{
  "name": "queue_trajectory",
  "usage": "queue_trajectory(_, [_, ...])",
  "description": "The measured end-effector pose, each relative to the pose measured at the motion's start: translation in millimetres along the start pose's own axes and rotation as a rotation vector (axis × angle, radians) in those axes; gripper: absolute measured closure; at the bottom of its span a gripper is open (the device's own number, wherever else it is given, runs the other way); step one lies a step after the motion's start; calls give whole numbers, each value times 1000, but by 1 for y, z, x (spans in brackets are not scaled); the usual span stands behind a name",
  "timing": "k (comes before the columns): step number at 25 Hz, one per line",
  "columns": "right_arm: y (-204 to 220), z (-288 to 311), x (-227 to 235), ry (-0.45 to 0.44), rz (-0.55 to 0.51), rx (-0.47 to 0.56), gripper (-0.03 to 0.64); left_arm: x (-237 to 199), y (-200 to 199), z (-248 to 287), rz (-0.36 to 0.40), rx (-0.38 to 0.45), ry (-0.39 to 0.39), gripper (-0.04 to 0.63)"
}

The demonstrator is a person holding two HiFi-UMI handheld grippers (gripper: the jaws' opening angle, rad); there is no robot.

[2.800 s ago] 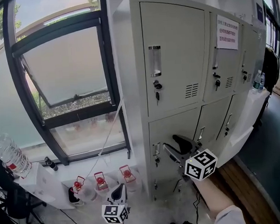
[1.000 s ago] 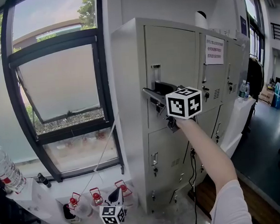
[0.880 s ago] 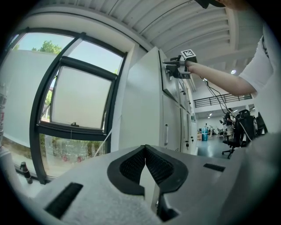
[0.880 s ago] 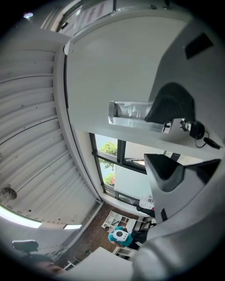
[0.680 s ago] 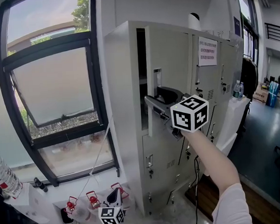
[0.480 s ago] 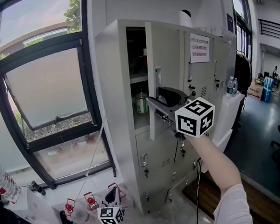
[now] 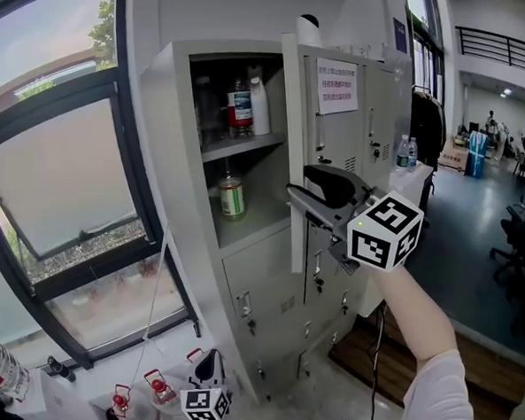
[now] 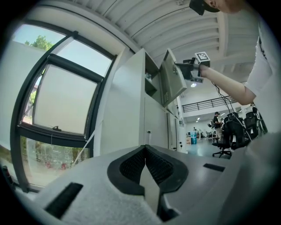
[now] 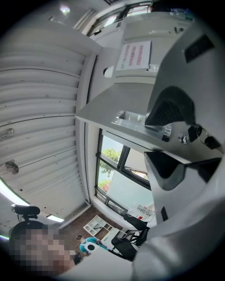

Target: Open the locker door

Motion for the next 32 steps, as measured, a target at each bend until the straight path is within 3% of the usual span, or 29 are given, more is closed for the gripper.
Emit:
queue_trajectory(8, [8,-56,37,94,-10,-46,433,33,5,25,16,-28,83,586])
queue_trajectory(16, [34,-117,93,275,-23,-177,435,79,16,48,32,-68,200,586])
queue_trajectory(20, [51,-152,123,391,-7,-233,505,99,22,55,40,-83,243,586])
queue_trajectory(22, [61,-167,134,438,9,-252,591,104,23,57,38,-88,252,586])
queue_trajectory(23, [66,-172,137,451,14,-262,597,106,23,57,38,-88,255,586])
queue_trajectory(32, [114,-183,107,423,60,-295,601,107,23,59,34,-80,237,586])
Point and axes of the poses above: the fingertips, and each gripper's own axes: z forward along the fingers, x to its right, y out of its underside, the point moved 5 cm from there along -z, backward along the fingers, and after that the axes turned 14 degrees about -z, right-handed, at the moved point
